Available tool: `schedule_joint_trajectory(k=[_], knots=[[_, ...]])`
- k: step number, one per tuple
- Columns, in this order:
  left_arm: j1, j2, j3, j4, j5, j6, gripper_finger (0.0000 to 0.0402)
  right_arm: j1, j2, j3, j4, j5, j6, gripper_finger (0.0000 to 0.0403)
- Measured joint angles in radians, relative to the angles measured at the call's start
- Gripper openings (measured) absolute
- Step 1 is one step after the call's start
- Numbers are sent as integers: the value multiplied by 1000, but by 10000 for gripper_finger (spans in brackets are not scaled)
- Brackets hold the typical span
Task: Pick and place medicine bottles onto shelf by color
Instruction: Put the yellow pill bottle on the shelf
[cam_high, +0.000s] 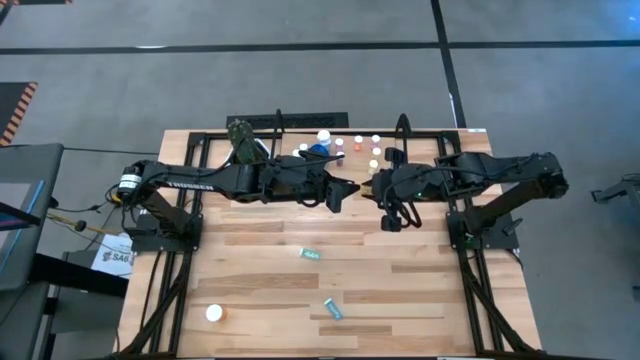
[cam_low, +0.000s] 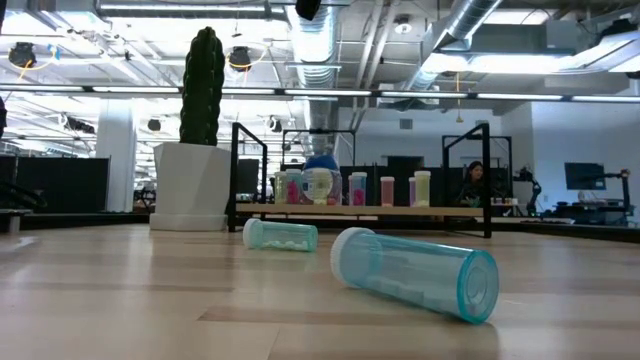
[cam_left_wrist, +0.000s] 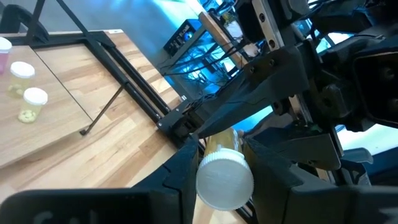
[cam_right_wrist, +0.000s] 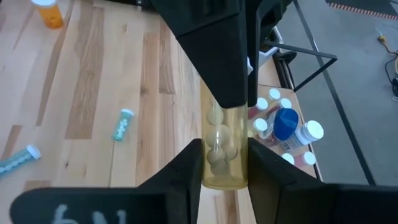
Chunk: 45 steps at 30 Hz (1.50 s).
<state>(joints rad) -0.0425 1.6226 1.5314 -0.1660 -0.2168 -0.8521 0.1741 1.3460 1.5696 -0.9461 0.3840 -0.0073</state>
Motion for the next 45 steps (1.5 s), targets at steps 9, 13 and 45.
schedule_joint_trajectory(k=[9, 13, 45], knots=[[0, 0, 0, 25, -33, 100, 193, -10, 0, 0, 7, 1, 2, 116], [8, -4, 0, 112, -99, 224, 226, -58, -18, 0, -38, 5, 1, 116], [33, -21, 0, 499, -450, 1320, 237, -287, -65, -1, 800, -97, 166, 116]])
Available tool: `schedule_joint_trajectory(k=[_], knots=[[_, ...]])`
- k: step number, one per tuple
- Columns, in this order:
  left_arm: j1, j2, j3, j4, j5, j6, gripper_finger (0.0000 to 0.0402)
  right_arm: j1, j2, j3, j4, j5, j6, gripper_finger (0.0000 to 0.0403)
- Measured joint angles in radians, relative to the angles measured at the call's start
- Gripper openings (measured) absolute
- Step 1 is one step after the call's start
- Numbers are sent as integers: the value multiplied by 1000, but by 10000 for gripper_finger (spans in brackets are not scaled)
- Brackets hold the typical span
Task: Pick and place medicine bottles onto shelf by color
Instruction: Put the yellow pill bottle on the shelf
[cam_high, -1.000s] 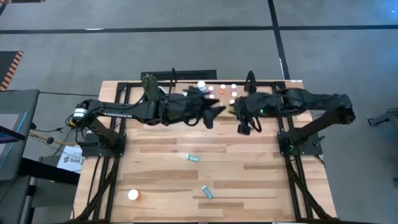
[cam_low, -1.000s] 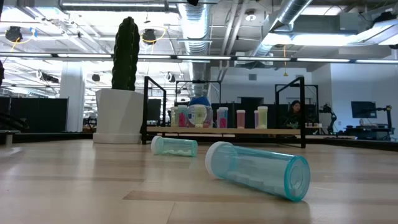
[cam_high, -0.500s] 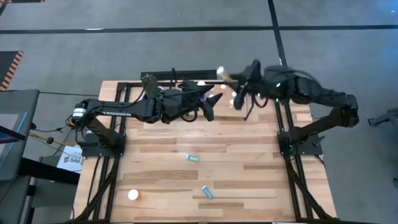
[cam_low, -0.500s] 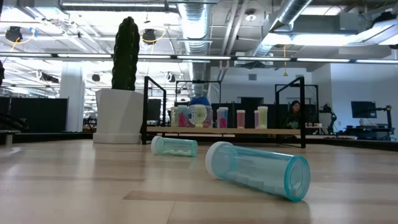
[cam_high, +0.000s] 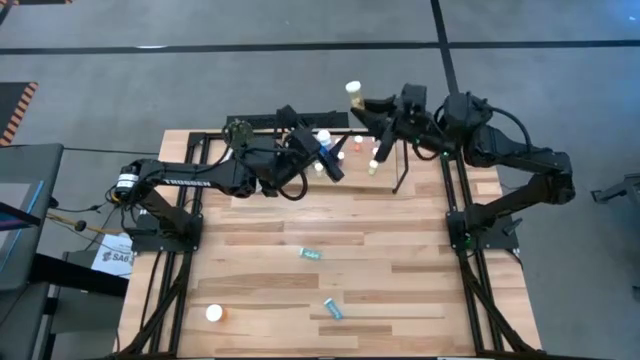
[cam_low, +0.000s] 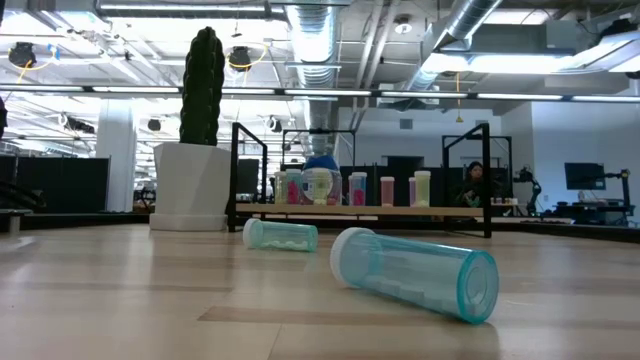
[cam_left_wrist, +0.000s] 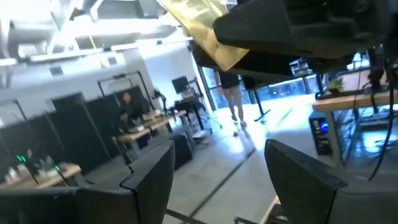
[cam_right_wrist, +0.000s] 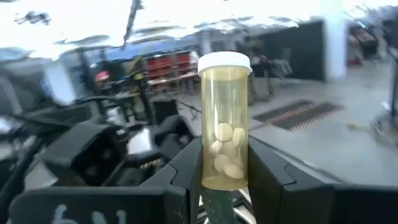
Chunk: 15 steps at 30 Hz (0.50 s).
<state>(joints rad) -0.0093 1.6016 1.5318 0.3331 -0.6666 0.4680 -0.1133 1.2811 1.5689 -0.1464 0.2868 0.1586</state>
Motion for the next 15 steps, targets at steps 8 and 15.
schedule_joint_trajectory(k=[8, 15], knots=[[-3, -56, 1, -57, 60, -19, 237, 15, 17, -1, -132, 83, -303, 116], [42, -108, 0, -109, 259, -213, 237, 4, 16, -5, -29, 109, -434, 116]])
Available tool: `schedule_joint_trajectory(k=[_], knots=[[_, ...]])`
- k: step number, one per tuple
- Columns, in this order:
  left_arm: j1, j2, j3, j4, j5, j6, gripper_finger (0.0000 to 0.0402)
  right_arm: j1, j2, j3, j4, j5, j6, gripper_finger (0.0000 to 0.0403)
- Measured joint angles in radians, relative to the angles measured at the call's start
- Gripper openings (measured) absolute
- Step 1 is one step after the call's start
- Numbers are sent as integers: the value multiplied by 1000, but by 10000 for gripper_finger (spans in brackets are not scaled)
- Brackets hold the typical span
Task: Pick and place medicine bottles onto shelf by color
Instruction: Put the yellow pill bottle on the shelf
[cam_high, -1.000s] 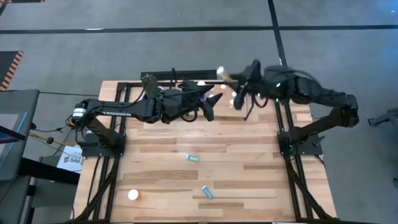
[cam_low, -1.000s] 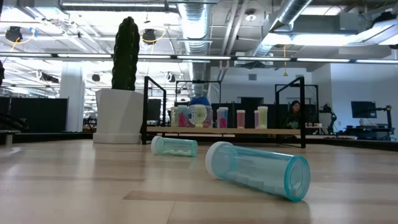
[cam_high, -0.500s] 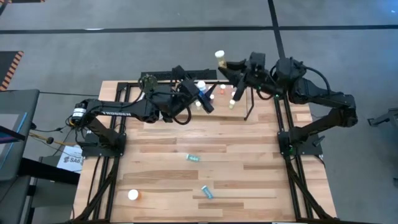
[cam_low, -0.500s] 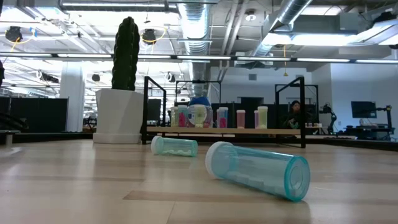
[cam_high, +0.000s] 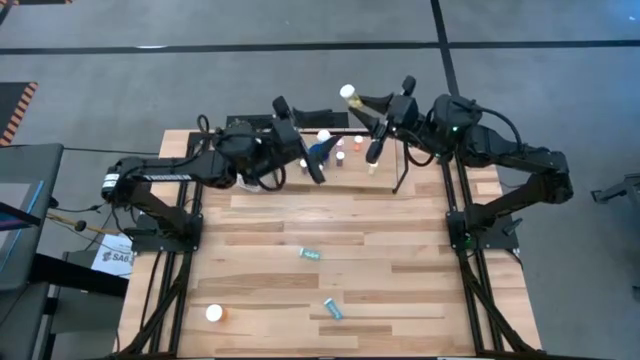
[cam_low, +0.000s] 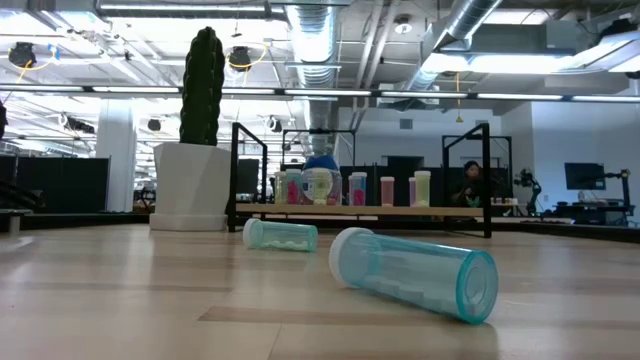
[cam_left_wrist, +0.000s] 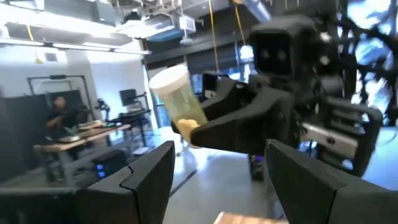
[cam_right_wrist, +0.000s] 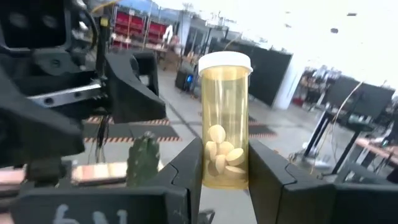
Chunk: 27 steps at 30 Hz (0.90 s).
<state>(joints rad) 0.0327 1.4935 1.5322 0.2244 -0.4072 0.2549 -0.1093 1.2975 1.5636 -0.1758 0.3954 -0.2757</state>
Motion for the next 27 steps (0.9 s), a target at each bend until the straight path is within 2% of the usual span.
schedule_joint_trajectory(k=[6, 12, 19, 27], knots=[[72, -8, 0, 19, 134, -145, 237, 0, 2, -105, 147, -2, -26, 116], [118, -6, 0, 19, 232, -245, 237, 4, 1, -213, 404, -34, -63, 116], [128, -1, 0, 46, 239, -260, 237, 2, 0, -261, 519, -109, -15, 116], [127, 13, 1, 62, 250, -273, 236, 24, 80, -264, 638, -108, -19, 116]])
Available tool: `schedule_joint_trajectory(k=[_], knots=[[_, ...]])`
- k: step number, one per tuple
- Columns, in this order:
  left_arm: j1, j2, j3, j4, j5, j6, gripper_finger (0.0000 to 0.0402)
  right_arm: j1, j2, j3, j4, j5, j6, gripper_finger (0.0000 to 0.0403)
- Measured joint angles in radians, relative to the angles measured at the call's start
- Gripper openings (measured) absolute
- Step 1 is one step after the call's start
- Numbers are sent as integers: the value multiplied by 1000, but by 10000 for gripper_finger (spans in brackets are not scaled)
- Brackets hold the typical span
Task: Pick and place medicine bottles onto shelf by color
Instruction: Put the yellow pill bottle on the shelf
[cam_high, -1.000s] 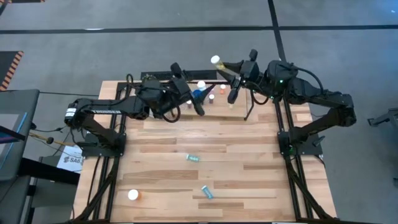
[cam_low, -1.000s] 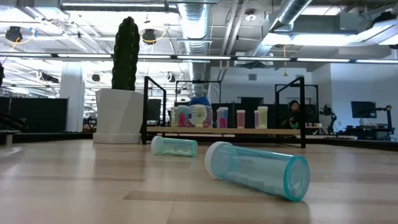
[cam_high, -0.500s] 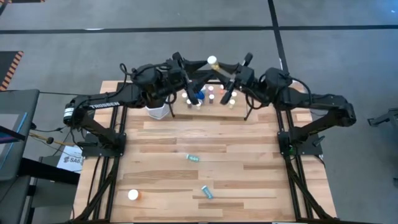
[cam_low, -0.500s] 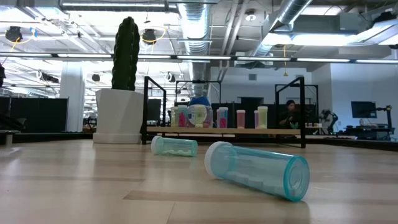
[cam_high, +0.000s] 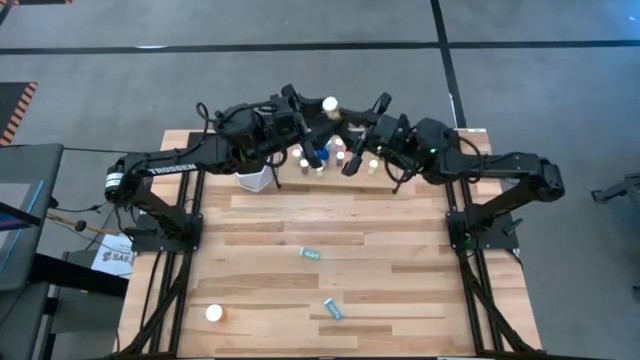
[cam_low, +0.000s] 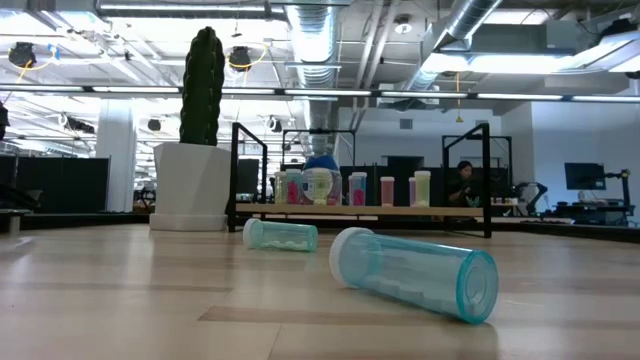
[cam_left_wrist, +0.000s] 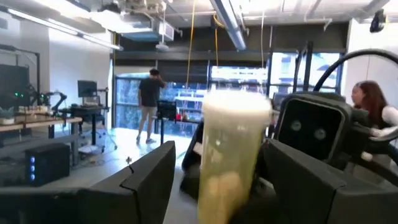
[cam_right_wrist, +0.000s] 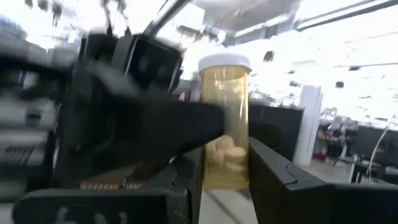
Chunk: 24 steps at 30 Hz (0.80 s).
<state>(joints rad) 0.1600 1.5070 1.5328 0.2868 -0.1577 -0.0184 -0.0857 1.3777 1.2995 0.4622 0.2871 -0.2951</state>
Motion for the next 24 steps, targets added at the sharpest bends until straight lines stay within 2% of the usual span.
schedule_joint_trajectory(k=[11, 24], knots=[[0, -2, 1, -42, 23, -13, 172, -2, 20, -2, 5, 7, -24, 116], [7, -3, 2, -52, 38, 44, 113, -2, 17, -2, 2, 15, -81, 116]])
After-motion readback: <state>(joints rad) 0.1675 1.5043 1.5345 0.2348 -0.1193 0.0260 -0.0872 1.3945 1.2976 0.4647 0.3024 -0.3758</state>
